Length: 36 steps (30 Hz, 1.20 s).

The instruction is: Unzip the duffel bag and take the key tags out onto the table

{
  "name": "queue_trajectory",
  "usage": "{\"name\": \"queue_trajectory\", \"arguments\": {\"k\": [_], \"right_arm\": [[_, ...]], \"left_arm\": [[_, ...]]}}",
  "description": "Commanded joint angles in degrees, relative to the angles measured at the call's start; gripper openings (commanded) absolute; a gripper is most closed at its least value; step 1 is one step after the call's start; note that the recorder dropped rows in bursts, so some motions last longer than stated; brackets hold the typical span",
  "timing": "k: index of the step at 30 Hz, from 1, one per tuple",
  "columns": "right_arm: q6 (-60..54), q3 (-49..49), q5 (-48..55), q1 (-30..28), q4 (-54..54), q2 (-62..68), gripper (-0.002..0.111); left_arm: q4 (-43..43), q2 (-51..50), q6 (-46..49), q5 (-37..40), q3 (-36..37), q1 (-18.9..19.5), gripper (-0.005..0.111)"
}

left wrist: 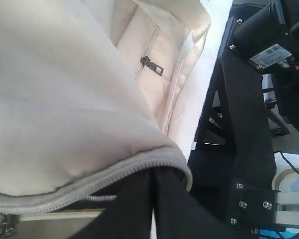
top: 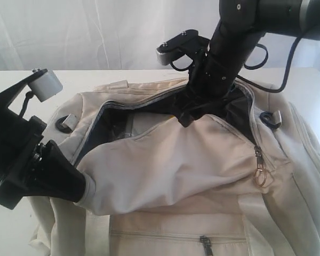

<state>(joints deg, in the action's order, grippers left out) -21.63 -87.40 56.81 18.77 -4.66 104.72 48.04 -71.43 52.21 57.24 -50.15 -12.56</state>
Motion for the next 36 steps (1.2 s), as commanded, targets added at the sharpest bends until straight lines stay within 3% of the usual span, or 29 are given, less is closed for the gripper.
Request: {"name": "queue_trajectory", "arguments": {"k": [1,6,10,13,17,18,28,36], "right_arm": [[-0.6,-0.1,-0.8,-2.9,-0.7,2.8,0.067],[-1.7,-0.8,-0.3,-5.1,-2.0,3.5,0.069],[-6.4,-1.1,4.9,-5.1,-7.7,4.5,0.063],[-9.1,-1.1,7.5,-5.1,-11.4,5.0,0.047],[-8.6,-1.7,7.7,-5.1,-11.6,4.3,0.005],[-8.4,-2.0,8.0,-5.1,-11.7,3.8,0.000],[-10.7,-1.6,13.1,-4.4,-21.3,-8.8,0.000],[-10.7,7.1,13.1,-2.6,-21.2,-23.7,0.000]], "left_arm": [[1.9,0.1,0.5,2.5,0.3,-0.1,0.000],[2.1,0.1,0.5,2.5,0.3,-0.1,0.000],[2.1,0.1,0.5,2.5,0.3,-0.1,0.000],[2.1,0.1,0.5,2.5,0.3,-0.1,0.000],[2.1,0.1,0.5,2.5,0.3,-0.1,0.000],[2.1,0.1,0.5,2.3,0.3,-0.1,0.000],[2.1,0.1,1.6,3.1,0.3,-0.1,0.000],[1.8,0.1,4.1,7.0,0.3,-0.1,0.000]]}}
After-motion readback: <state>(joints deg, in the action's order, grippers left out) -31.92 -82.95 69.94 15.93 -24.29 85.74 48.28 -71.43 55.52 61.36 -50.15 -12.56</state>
